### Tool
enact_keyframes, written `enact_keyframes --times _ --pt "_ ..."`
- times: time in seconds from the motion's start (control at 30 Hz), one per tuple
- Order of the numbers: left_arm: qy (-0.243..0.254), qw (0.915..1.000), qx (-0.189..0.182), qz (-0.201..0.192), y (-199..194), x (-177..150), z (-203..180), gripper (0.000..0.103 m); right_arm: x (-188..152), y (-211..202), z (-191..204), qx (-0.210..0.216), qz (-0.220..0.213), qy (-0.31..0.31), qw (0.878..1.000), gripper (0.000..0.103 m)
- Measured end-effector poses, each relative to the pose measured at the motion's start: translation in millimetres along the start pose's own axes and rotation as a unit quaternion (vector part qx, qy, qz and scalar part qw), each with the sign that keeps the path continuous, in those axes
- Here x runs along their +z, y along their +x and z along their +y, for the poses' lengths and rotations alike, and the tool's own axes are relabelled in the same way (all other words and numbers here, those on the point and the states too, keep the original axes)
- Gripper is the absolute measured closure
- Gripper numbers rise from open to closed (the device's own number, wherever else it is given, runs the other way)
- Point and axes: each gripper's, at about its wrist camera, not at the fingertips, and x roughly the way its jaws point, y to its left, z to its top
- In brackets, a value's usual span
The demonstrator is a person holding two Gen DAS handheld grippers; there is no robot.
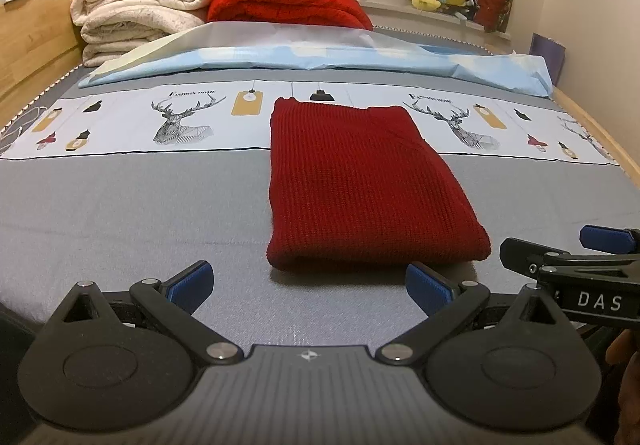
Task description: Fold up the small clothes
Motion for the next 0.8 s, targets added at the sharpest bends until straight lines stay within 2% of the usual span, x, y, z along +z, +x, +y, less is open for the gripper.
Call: enact_keyframes --times 0.8 --pt "-0.003 1.0 -0.003 0.0 0.9 2.4 1.0 0.001 0.2 1.0 -1.0 -0.001 -0.001 0.0 1.0 0.005"
